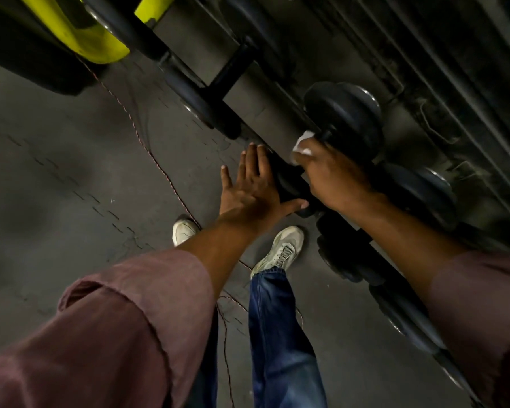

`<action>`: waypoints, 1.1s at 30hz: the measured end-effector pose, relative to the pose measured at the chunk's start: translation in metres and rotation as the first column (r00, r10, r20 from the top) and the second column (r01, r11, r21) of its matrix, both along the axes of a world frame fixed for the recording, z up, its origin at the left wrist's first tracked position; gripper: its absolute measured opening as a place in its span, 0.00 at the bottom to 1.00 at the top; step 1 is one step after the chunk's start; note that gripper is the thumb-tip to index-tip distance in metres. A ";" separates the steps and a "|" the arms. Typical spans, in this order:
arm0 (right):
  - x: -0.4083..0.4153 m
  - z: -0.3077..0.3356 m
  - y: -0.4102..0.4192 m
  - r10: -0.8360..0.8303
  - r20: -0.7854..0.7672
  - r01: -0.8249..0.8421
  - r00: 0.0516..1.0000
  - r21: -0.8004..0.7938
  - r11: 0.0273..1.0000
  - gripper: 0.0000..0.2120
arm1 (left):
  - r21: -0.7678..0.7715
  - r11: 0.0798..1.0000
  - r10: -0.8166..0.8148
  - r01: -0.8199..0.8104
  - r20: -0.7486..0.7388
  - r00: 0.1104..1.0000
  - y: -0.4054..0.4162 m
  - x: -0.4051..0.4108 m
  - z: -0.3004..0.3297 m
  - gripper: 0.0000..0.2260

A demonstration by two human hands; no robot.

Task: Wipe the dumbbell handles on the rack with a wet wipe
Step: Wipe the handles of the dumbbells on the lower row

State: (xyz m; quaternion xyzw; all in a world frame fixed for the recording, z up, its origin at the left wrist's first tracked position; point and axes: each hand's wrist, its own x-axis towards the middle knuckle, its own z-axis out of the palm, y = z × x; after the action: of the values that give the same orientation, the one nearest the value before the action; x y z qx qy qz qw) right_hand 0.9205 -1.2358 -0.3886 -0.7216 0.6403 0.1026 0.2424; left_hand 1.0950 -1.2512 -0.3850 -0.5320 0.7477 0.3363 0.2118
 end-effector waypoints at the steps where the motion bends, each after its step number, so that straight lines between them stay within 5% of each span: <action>1: 0.003 -0.005 0.004 0.045 0.071 -0.048 0.996 0.039 0.998 0.21 | -0.003 1.000 -0.003 0.003 0.004 1.000 0.000 0.000 -0.001 0.59; 5: 0.001 -0.015 0.011 -0.113 0.277 0.098 0.954 0.069 0.993 0.16 | -0.001 1.000 0.001 -0.001 0.009 1.000 -0.001 -0.001 -0.003 0.59; 10: 0.001 -0.013 0.024 -0.282 0.335 0.292 0.899 0.020 0.956 0.16 | -0.017 1.000 -0.002 0.002 0.005 1.000 -0.001 0.000 0.000 0.59; 14: 0.009 -0.011 0.030 -0.182 0.229 0.211 0.956 -0.110 0.971 0.17 | -0.014 1.000 0.002 -0.002 0.014 1.000 -0.001 -0.001 0.002 0.59; 21: 0.001 -0.005 0.020 -0.273 -0.122 0.243 0.954 -0.220 0.945 0.30 | 0.011 1.000 0.009 -0.009 0.006 1.000 -0.002 -0.001 0.006 0.58; 24: 0.006 -0.006 0.022 -0.335 -0.145 0.293 0.931 -0.250 0.923 0.31 | 0.008 1.000 0.013 -0.013 0.008 1.000 -0.002 -0.001 0.007 0.58; 27: 0.014 -0.011 0.032 -0.475 0.035 0.470 0.879 -0.226 0.853 0.30 | 0.009 1.000 0.025 -0.025 0.002 1.000 -0.002 -0.002 0.008 0.58; 33: 0.022 -0.009 0.031 -0.723 0.313 0.768 0.616 -0.038 0.639 0.31 | -0.003 0.999 0.034 -0.034 -0.007 0.999 -0.001 -0.002 0.009 0.58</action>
State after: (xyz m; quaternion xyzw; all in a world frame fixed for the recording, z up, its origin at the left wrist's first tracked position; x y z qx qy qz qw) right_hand 0.9427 -1.2050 -0.3977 -0.4136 0.8493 -0.1609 0.2857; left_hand 1.0929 -1.2521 -0.3764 -0.5438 0.7398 0.3406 0.2027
